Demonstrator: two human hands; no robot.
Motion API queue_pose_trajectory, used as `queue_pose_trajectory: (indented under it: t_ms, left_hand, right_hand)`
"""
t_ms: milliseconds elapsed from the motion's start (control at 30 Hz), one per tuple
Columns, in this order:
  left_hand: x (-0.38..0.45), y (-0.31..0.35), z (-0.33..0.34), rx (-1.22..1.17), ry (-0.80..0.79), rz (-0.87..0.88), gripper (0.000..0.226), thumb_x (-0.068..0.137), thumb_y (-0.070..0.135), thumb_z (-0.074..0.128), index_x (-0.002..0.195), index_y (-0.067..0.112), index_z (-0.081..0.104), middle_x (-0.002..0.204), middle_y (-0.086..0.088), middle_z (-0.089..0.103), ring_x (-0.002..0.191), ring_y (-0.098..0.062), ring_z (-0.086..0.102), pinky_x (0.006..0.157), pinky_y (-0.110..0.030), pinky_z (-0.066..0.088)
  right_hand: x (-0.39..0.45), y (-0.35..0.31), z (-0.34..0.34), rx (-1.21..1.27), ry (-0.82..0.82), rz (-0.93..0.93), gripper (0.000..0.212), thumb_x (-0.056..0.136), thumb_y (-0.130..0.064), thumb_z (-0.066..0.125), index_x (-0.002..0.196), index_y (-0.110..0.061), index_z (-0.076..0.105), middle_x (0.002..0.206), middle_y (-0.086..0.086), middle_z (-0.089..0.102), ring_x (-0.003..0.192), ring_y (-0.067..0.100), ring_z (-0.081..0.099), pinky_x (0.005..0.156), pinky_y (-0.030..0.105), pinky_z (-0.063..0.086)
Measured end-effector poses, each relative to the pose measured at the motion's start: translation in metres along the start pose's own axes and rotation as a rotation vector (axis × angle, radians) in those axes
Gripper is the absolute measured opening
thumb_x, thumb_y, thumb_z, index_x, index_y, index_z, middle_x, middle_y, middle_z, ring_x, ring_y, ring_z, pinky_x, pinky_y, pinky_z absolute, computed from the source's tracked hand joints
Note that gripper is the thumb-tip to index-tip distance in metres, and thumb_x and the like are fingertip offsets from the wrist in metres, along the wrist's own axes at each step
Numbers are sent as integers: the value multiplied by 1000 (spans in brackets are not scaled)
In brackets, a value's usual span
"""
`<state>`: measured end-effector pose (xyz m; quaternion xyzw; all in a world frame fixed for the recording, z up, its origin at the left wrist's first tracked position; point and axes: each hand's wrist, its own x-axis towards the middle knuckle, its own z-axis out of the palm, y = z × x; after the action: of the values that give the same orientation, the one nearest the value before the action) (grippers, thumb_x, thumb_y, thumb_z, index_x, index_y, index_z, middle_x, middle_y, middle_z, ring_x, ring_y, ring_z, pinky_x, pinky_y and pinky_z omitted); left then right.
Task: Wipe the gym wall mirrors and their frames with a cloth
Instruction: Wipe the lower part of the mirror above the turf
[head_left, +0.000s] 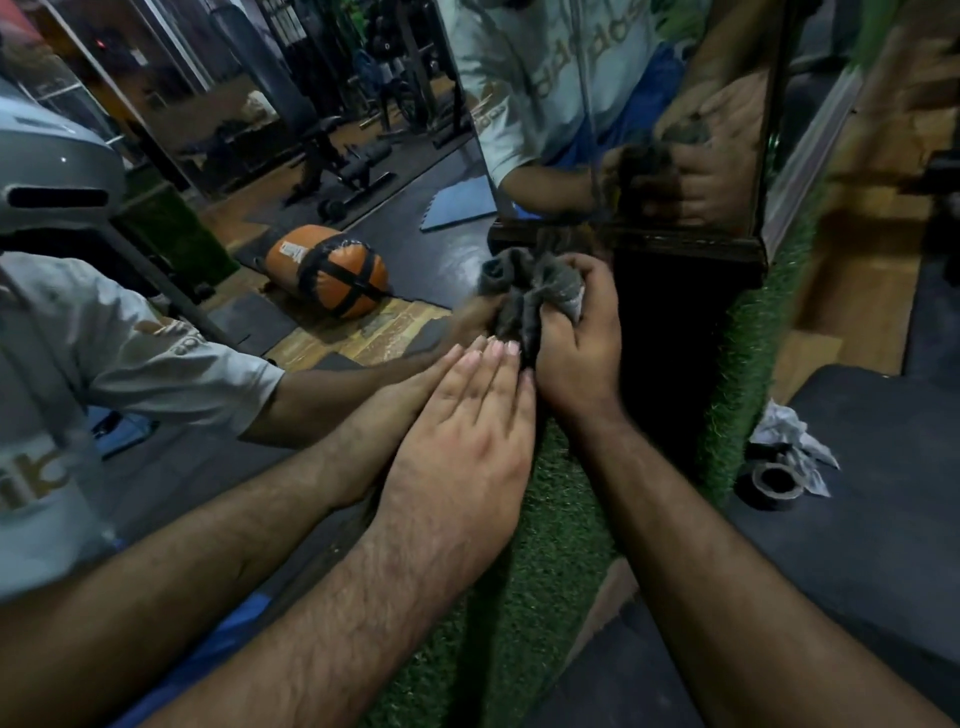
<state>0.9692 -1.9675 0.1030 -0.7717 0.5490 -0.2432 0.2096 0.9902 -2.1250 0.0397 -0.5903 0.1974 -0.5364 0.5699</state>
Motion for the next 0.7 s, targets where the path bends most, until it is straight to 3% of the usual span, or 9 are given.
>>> queue_pose_trajectory:
  t_ms: [33,100,267,400,500,600,633,700]
  left_hand:
    - [-1,0,5,-35,32,-7,68,88,18,23,149,-6,40,157,-33,30,151,-42,25,125,-49,11]
    - [-1,1,13,-68,93,1,66,85,18,27,142,-6,51,151,-33,41,146,-42,37,123,-50,21]
    - [1,3,14,-82,98,-10,64,86,16,30,143,-6,51,152,-30,42,147,-40,35,124,-50,23]
    - [1,5,13,-62,96,-40,63,88,18,39,146,-6,46,153,-29,42,147,-39,35,124,-49,24]
    - [1,6,12,-47,78,-56,62,90,16,46,148,-5,43,155,-27,39,149,-37,32,126,-46,19]
    - [0,7,8,-54,69,-55,63,91,18,49,149,-4,41,156,-26,37,150,-36,31,127,-46,14]
    - [-1,7,7,-64,65,-54,62,91,18,49,149,-3,42,156,-26,39,150,-36,31,127,-45,13]
    - [-3,5,6,-114,63,-62,60,89,16,50,146,-3,46,152,-24,45,147,-35,36,127,-45,16]
  right_hand:
    - [4,6,-2,4,36,28,39,80,-23,50,117,-17,60,116,16,63,108,29,62,97,53,50]
    - [11,7,-2,16,78,60,38,81,-19,50,117,-13,60,116,18,62,107,29,62,99,51,50]
    - [5,7,-6,18,29,20,28,83,-23,51,107,-38,55,112,16,64,106,32,63,96,58,51]
    - [9,-5,-18,-51,-1,99,31,79,-26,47,110,-27,55,112,18,64,104,31,63,97,54,51]
    - [8,-31,-11,139,39,264,28,80,-18,49,107,-16,58,102,7,66,94,15,64,92,36,55]
    - [3,-50,-17,347,120,428,22,90,-8,50,111,-12,59,85,-2,68,75,6,64,76,24,54]
    - [1,-52,-23,384,136,470,22,97,0,47,114,-8,59,81,-3,68,71,5,64,74,23,53]
    - [-7,-58,-34,447,168,577,25,101,5,43,113,-7,61,87,3,68,80,15,66,86,33,54]
